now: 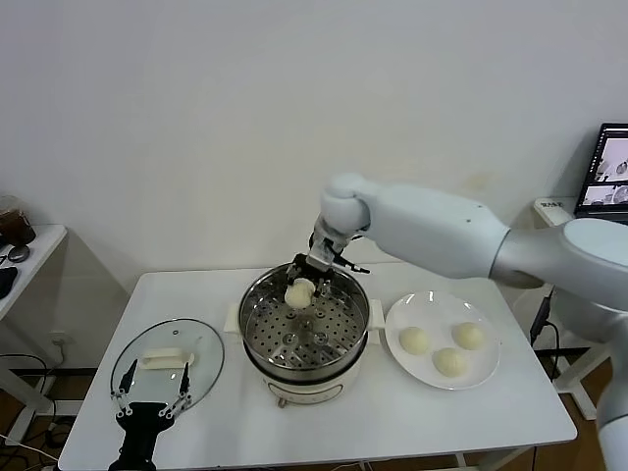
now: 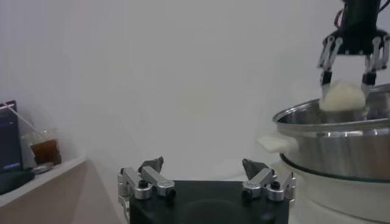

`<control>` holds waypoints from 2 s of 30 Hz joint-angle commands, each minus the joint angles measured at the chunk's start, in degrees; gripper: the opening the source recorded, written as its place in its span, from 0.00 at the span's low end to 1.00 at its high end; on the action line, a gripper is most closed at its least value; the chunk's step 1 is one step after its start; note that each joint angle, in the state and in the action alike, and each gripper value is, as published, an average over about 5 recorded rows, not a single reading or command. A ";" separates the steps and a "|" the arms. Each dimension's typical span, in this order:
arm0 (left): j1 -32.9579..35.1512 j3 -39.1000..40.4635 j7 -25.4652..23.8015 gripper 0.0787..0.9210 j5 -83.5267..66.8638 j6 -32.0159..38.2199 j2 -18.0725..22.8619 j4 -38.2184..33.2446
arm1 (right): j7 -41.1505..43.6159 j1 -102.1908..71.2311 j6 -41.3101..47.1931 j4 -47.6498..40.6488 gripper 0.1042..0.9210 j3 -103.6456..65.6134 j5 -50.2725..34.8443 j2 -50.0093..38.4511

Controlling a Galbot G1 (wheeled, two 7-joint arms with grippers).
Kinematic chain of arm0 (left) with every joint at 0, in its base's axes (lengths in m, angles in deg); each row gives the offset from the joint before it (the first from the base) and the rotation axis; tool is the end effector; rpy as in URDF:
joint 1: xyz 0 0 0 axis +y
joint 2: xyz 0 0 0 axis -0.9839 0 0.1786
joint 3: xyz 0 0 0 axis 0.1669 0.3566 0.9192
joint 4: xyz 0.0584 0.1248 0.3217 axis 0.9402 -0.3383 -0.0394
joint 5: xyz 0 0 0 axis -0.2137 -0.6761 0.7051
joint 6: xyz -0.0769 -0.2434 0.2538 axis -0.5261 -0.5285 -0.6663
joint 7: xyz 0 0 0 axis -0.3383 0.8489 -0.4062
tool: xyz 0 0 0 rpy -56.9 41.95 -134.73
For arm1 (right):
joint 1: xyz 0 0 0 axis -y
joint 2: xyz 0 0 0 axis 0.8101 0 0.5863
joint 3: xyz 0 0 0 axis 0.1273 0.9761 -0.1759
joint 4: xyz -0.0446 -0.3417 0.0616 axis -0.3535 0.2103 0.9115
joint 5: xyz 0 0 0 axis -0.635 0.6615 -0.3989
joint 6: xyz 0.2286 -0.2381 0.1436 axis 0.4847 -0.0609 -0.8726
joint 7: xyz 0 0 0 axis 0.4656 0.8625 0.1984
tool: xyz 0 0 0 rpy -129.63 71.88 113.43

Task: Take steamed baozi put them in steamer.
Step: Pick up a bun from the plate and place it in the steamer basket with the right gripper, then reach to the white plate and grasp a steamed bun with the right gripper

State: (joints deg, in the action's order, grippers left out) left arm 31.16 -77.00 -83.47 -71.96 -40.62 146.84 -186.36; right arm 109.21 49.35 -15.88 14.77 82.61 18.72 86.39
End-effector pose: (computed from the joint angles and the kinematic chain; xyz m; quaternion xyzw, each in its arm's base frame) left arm 0.1253 0.0827 -0.3326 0.0376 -0.9897 -0.1378 0.0013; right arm 0.5655 0.1728 -0.0869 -0.6738 0.1862 -0.7142 0.0350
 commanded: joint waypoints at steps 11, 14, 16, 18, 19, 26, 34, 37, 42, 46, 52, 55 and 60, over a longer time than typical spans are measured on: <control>-0.40 -0.36 -0.06 0.88 0.24 0.08 -0.11 0.18 | -5.93 -5.40 -14.39 -13.35 0.56 -4.26 19.50 5.59; -0.55 -0.33 -0.07 0.88 0.27 0.07 -0.10 0.20 | -6.72 -5.61 -14.74 -12.92 0.60 -4.17 17.96 5.51; -0.63 -0.30 -0.08 0.88 0.30 0.05 -0.07 0.15 | -7.01 -5.27 -14.53 -11.89 0.66 -4.13 16.19 5.07; -0.66 -0.25 -0.10 0.88 0.32 0.02 -0.08 0.09 | -6.65 -4.24 -13.47 -9.89 0.73 -3.84 13.01 4.05; -0.68 -0.24 -0.11 0.88 0.32 0.00 -0.09 0.06 | -6.08 -3.40 -12.33 -8.29 0.76 -3.53 10.67 3.22; -0.78 -0.13 -0.17 0.88 0.00 -0.09 -0.21 -0.25 | -0.28 7.56 13.95 8.62 0.88 1.45 -12.68 -7.98; -1.69 -0.66 -0.33 0.88 -0.46 -0.07 -1.35 -0.26 | 1.56 13.88 41.47 21.33 0.88 3.00 -21.85 -25.62; -2.18 -0.62 -0.46 0.88 -0.66 -0.14 -1.76 -0.03 | 2.28 13.33 47.35 24.28 0.88 3.11 -20.53 -31.80; -2.89 0.00 -0.61 0.88 -0.70 -0.19 -2.17 0.59 | 2.66 9.35 50.56 26.86 0.88 4.35 -16.87 -40.41; -3.17 0.34 -0.63 0.88 -0.64 -0.13 -2.08 1.04 | 3.07 0.73 49.06 25.09 0.88 1.39 -11.72 -43.79; -2.79 0.04 -0.76 0.88 -0.59 -0.23 -2.01 0.73 | 3.04 -12.11 46.49 18.76 0.88 -7.83 -6.79 -42.52; -2.64 -0.24 -0.74 0.88 -0.53 -0.24 -1.92 0.77 | 2.67 -16.50 44.49 14.70 0.88 -11.59 -4.38 -39.34; -2.13 -0.59 -0.74 0.88 -0.39 -0.24 -1.69 0.93 | 2.02 -21.85 43.07 9.24 0.88 -15.42 -2.18 -33.88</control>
State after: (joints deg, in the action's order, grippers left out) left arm 28.78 -77.44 -84.21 -72.44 -40.80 145.15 -185.62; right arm 111.35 42.39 26.23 31.99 76.99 10.96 50.02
